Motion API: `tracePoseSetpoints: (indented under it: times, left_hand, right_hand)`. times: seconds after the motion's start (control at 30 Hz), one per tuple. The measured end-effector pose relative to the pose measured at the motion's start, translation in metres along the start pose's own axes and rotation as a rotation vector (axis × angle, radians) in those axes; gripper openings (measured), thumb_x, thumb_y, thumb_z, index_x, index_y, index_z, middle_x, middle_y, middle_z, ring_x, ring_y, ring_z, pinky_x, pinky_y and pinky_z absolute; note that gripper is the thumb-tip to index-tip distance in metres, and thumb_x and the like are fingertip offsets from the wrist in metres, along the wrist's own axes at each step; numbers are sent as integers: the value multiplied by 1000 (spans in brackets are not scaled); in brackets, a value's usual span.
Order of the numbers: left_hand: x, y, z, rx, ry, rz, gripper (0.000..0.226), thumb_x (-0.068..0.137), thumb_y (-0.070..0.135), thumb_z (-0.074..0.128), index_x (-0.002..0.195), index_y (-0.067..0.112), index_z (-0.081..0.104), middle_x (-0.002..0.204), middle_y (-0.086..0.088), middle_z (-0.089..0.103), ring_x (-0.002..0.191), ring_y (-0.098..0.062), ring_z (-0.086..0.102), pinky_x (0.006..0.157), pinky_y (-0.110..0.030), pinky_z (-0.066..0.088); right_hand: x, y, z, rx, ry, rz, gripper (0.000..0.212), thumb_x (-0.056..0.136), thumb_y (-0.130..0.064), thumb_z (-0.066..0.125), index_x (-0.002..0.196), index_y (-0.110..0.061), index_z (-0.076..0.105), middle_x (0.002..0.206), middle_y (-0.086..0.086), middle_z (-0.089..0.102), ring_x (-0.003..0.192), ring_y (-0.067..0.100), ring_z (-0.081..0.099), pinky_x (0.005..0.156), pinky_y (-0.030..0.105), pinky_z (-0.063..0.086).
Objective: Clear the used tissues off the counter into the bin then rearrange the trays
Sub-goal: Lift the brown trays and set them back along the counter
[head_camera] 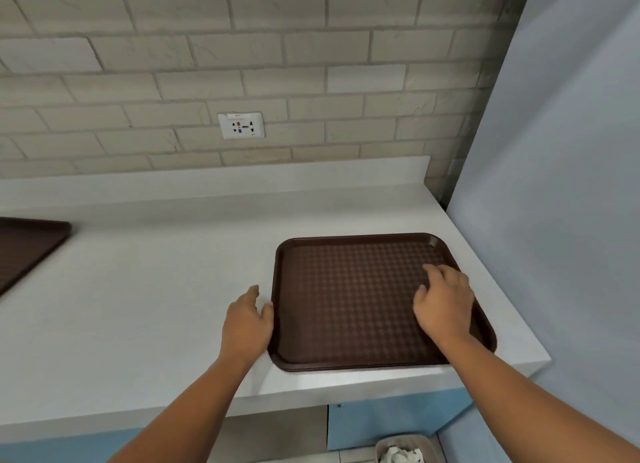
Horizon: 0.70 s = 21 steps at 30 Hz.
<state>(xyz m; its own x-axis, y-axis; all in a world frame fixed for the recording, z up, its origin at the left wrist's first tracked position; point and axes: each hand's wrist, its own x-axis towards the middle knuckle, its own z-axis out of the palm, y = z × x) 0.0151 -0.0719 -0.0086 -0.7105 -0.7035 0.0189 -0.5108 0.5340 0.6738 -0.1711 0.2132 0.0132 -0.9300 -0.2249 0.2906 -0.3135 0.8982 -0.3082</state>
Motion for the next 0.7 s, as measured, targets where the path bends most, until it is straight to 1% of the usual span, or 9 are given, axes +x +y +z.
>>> tracePoseSetpoints:
  times: [0.13,0.17,0.27,0.33,0.43,0.5,0.7]
  left_hand:
    - [18,-24,-47,34,109,53,51,99,33,52,146,15,44,144,-2,53,128,-25,52,106,-43,45]
    - [22,-31,-62,39,135,65,50,99,32,53,145,16,45,142,-1,54,127,-24,52,104,-41,46]
    - [35,-57,-108,31,192,74,43,98,28,55,140,18,51,133,4,60,117,-17,56,93,-30,44]
    - [44,-82,-141,53,238,74,40,97,27,57,137,18,54,129,4,62,114,-17,57,91,-28,44]
    - [56,-130,-191,98,308,27,39,97,27,58,135,18,56,128,2,64,116,-19,56,91,-29,44]
    - [65,-167,-225,115,349,-32,39,96,27,58,134,18,57,128,0,64,118,-20,56,93,-31,45]
    - [81,-284,-313,160,443,-225,38,96,28,58,133,18,58,133,-2,61,122,-25,55,101,-46,49]
  right_hand:
    - [-1,-89,10,204,-23,-162,39,90,-25,56,129,-17,58,128,5,57,123,25,45,101,45,43]
    - [-2,-112,13,253,-44,-196,39,91,-25,56,129,-17,58,129,5,56,124,24,44,103,44,42]
    - [-6,-184,27,388,-122,-306,40,93,-25,55,133,-17,55,133,2,54,129,20,41,109,39,37]
    - [-10,-234,37,455,-185,-372,41,94,-24,55,135,-18,53,137,0,51,132,18,38,111,36,34]
    - [-20,-311,57,504,-269,-451,40,94,-23,55,134,-18,53,138,-1,50,133,17,37,109,30,32]
    - [-28,-363,73,522,-309,-498,39,93,-23,56,132,-18,55,137,-1,51,131,18,39,107,30,33]
    - [-59,-515,132,521,-451,-600,33,94,-27,55,126,-21,58,132,-4,52,128,16,42,103,30,39]
